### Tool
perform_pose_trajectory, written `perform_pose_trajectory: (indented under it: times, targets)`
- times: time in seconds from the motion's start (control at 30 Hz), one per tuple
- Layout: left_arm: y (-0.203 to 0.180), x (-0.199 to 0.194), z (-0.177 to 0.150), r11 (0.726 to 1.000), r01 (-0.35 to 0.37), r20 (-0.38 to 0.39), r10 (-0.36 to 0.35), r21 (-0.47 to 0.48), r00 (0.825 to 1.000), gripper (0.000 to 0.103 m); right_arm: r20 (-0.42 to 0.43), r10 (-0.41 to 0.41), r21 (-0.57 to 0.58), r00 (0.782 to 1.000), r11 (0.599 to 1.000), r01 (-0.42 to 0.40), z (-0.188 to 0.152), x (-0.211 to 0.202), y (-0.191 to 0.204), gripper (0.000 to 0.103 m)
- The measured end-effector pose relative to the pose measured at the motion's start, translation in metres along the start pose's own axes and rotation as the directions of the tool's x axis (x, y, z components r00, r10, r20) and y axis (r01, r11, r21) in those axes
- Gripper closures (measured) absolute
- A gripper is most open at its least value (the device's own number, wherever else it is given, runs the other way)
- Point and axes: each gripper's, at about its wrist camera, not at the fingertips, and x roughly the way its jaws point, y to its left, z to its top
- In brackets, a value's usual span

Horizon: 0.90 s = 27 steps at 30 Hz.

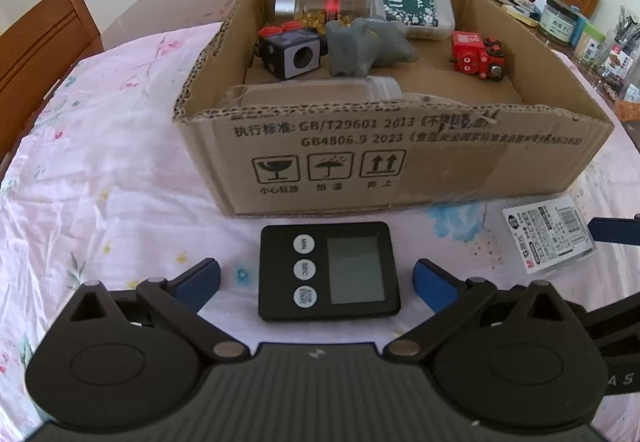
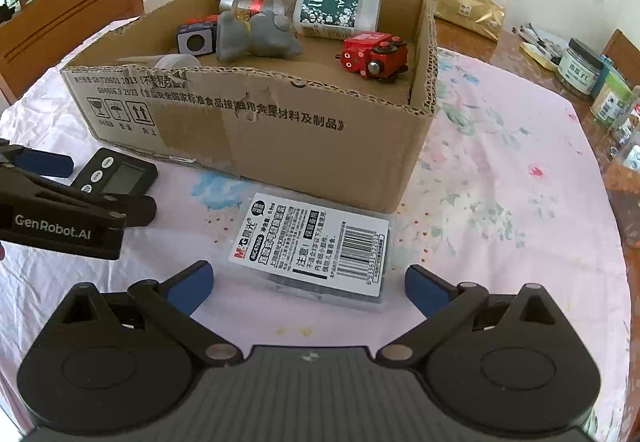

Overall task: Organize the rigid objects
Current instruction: 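Grasp black digital timer with left tool while right tool approaches white battery card, then close right tool on white battery card pack while left tool holds timer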

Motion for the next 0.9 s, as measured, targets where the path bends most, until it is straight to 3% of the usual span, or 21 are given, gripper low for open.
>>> perform_pose_trajectory:
  times: [0.27,0.7,0.9]
  targets:
    - [-0.006,-0.008,0.002,0.999,0.025,0.017,-0.025,0.029,1.0,0.034,0.009,-0.006,0.007,1.0,1.0,0.006,0.001,0.002,0.001,0.0]
    - [0.023,-0.01,0.001,1.0,0.014,0.012,-0.014,0.017,1.0,0.033,0.015,0.005,0.003,1.0,1.0,-0.005,0.014,0.011,0.022,0.0]
    - [0.024,-0.01,-0.001,1.0,0.015,0.019,-0.016,0.017,1.0,0.033,0.006,0.014,0.055,1.0,0.998,-0.014,0.022,0.013,0.023,0.001]
